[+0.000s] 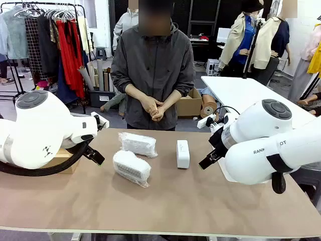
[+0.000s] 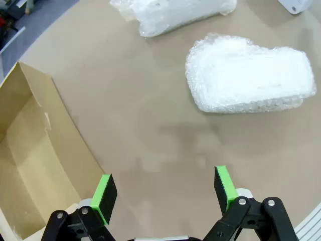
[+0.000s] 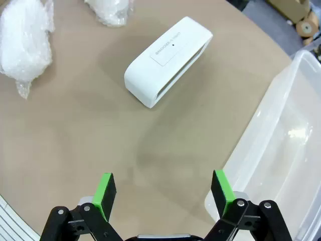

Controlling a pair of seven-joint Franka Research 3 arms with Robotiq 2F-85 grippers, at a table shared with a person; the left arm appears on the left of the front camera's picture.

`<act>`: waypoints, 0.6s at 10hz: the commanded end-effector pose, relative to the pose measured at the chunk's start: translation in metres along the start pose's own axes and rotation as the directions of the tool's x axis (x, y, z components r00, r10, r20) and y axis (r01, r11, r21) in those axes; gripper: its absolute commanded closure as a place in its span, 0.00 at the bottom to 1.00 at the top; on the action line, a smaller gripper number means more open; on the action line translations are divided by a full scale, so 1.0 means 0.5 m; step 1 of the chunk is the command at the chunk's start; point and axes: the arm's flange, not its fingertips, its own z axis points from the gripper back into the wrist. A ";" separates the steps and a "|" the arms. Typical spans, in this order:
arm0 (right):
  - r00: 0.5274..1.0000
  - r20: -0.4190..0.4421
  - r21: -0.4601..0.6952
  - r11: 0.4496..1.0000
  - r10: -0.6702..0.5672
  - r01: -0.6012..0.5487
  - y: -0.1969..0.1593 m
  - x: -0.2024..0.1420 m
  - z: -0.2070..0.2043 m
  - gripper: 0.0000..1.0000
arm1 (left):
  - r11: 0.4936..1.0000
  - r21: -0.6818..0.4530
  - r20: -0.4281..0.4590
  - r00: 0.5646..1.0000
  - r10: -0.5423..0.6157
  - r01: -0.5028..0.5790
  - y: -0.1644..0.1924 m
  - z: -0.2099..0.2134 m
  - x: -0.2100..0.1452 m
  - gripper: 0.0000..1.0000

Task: Separate and place wrapped and unwrapped clocks.
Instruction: Pick up the Digital clock indicated by the person.

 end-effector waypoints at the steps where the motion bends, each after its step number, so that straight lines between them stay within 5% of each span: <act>1: 1.000 0.000 0.000 1.000 0.000 0.000 0.000 0.000 0.000 0.00 | 1.000 0.000 0.000 1.000 0.000 0.000 0.000 0.000 0.000 0.00; 6: 1.000 0.000 0.000 1.000 0.000 0.000 0.000 0.000 0.000 0.00 | 1.000 0.000 0.000 1.000 0.000 0.000 0.000 0.000 0.000 0.00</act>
